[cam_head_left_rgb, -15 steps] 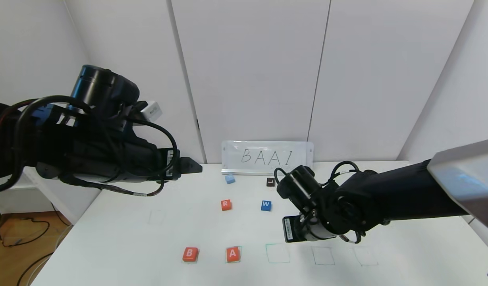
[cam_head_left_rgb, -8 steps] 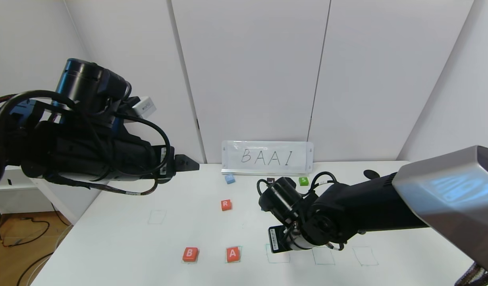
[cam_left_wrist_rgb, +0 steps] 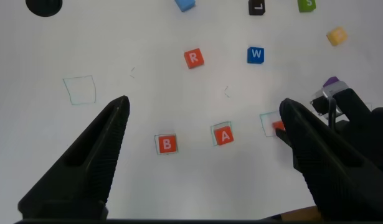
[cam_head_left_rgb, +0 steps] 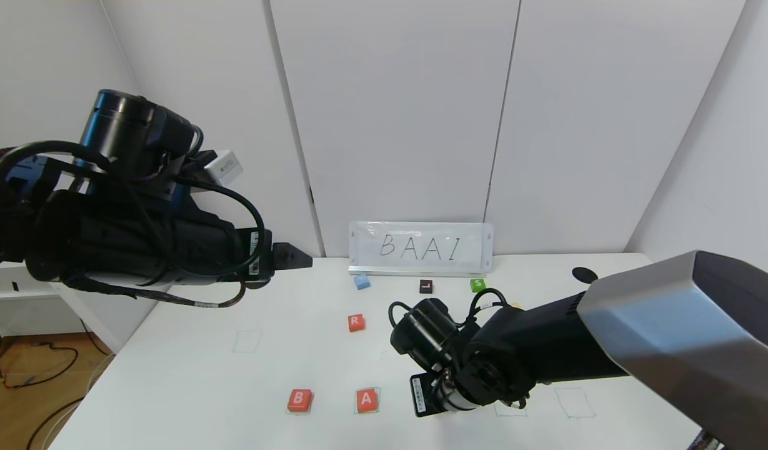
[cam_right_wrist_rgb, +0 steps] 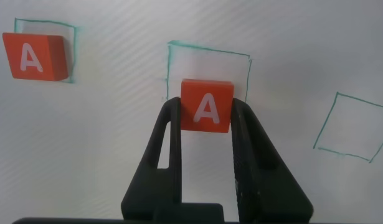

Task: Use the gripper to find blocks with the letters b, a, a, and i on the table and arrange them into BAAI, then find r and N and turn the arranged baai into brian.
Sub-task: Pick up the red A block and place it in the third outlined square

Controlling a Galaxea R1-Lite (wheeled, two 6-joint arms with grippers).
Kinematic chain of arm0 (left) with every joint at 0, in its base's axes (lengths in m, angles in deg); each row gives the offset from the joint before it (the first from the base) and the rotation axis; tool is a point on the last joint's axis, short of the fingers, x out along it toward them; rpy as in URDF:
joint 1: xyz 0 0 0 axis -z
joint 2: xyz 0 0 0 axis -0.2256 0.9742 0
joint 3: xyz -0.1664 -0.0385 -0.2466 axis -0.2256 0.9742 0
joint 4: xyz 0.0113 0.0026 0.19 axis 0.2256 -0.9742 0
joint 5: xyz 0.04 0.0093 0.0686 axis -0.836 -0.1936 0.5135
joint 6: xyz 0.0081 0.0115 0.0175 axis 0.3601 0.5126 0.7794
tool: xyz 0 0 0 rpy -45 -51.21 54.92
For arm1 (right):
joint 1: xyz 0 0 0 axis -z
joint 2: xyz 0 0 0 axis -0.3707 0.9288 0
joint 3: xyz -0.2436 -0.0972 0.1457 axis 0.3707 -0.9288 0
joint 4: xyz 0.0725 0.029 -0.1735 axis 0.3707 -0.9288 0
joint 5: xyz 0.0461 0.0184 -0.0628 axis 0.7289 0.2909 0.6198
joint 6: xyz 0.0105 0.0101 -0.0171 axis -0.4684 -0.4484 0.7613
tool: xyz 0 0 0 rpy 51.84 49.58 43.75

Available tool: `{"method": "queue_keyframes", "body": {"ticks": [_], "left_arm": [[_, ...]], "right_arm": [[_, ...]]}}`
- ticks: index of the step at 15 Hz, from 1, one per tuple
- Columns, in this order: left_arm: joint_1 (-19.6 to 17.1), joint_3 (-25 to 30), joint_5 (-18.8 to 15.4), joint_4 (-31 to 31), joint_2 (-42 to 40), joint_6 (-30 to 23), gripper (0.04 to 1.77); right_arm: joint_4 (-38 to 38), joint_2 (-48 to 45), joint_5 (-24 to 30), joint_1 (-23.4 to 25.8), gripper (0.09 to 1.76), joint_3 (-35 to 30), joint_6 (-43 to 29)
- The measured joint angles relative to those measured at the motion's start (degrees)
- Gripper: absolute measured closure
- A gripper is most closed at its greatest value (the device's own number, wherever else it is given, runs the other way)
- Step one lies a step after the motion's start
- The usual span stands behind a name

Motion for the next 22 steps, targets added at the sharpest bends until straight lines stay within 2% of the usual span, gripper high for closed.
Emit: {"method": "queue_keyframes", "body": {"ticks": [9,16,19,22], "left_arm": [[0.37,0.20,-0.04,0.00,-0.17,0.00,0.09],[0.46,0.20,-0.04,-0.02,-0.17,0.02,0.09],[0.46,0.17,0.00,0.00,-0.17,0.02,0.09],[0.46,0.17,-0.01,0.06,-0.17,0.02,0.09]], "right_arm": [[2.17,2.34,-1.32,-0.29,1.32,0.68,-4.74],[2.11,3.12,-1.78,-0.16,1.32,0.85,-5.29],[2.06,3.12,-1.76,-0.07,0.98,0.85,-5.89],[2.00,2.65,-1.67,0.11,0.71,0.79,-6.05]]}}
